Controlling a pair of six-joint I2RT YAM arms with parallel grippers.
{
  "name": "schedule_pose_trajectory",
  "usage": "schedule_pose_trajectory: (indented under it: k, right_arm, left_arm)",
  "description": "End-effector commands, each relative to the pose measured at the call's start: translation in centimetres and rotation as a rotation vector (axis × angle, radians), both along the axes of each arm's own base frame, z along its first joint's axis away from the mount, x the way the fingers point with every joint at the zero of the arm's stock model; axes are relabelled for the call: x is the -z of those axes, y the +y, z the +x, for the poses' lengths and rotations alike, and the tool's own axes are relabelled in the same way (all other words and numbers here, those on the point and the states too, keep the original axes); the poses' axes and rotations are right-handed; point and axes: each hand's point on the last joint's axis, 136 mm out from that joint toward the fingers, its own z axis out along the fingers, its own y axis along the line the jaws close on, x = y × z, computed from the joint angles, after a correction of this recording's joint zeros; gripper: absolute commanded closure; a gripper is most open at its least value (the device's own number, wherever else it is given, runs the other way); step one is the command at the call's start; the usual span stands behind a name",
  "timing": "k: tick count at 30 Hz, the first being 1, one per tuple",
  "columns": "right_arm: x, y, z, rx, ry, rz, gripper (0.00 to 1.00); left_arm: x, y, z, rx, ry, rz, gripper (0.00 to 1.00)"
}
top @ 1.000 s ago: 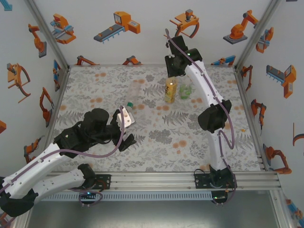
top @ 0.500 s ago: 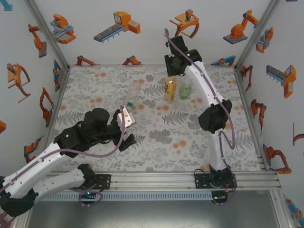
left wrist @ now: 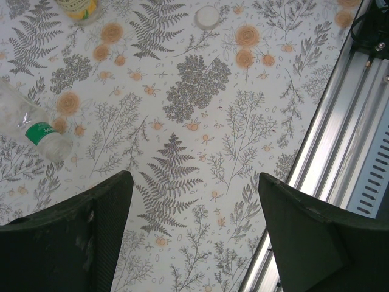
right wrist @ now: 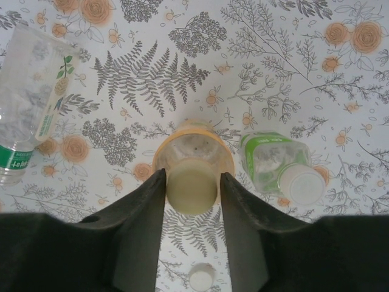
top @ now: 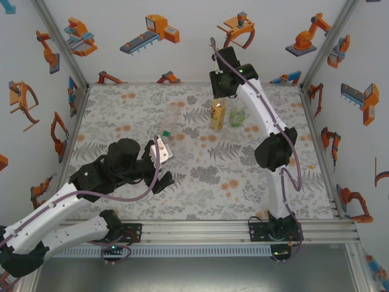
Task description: Screw on the bottle caps
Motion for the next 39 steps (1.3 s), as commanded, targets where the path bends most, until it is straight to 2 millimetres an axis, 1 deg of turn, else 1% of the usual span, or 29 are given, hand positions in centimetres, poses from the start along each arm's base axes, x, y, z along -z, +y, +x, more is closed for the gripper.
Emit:
schedule_pose_trajectory:
  k: [1, 5, 8, 10, 13, 15, 19, 21, 24, 27, 30, 35, 36, 39]
  right_arm:
    - [-2.9, -0.1, -0.8, -0.008, -0.047, 0.01, 0.53]
    - [-4.2, -0.3, -1.0, -0.008, -0.067, 0.011, 0.5]
    - [-5.2, -0.4, -1.3, -0.009, -0.079, 0.017, 0.5]
    - [-5.8, -0.7, -1.7, -0.007, -0.086, 0.019, 0.5]
    - [-6.9, -1.2, -2.8, -0.005, -0.087, 0.019, 0.5]
    - [-7.5, -1.7, -3.7, -0.001, -0.078, 0.016, 0.5]
    - [-7.9, -2.7, -5.9, 0.017, -0.047, 0.019, 0.5]
    - [-7.9, -3.4, -7.1, 0.031, -0.03, 0.023, 0.5]
    - [-7.6, -4.2, -9.2, 0.043, 0.004, 0.033, 0.49]
    - [-7.4, -5.0, -11.3, 0.052, 0.031, 0.044, 0.46]
    - [-7.0, -5.4, -13.4, 0.048, 0.053, 0.077, 0.39]
    - [-5.8, -6.1, -15.8, 0.039, 0.068, 0.098, 0.32]
    - [-5.5, -6.2, -16.2, 0.04, 0.075, 0.103, 0.28]
    - [-4.4, -6.7, -17.6, 0.053, 0.105, 0.113, 0.11]
  left_arm:
    - [-1.3, -0.2, 0.0, 0.014, -0.025, -0.023, 0.23]
    - [-1.0, -0.2, 0.2, 0.003, -0.027, -0.017, 0.22]
    - [-0.7, 0.1, 0.9, -0.041, -0.022, -0.007, 0.22]
    - [-0.5, 0.4, 1.8, -0.092, -0.015, 0.003, 0.22]
    - [-0.2, 1.4, 4.0, -0.225, 0.006, 0.011, 0.17]
    - [0.3, 2.1, 5.8, -0.315, 0.042, 0.014, 0.13]
    - [1.0, 3.6, 9.6, -0.492, 0.166, 0.0, 0.14]
    - [1.6, 4.1, 11.7, -0.57, 0.237, 0.002, 0.16]
    - [2.5, 4.1, 14.9, -0.645, 0.344, -0.001, 0.17]
    - [3.4, 3.5, 18.1, -0.679, 0.395, 0.009, 0.17]
    - [4.6, 3.1, 21.5, -0.714, 0.437, 0.035, 0.15]
    - [7.0, 3.0, 26.9, -0.767, 0.491, 0.083, 0.14]
    - [7.3, 2.9, 27.7, -0.773, 0.492, 0.095, 0.13]
    - [8.7, 2.8, 30.1, -0.792, 0.486, 0.143, 0.11]
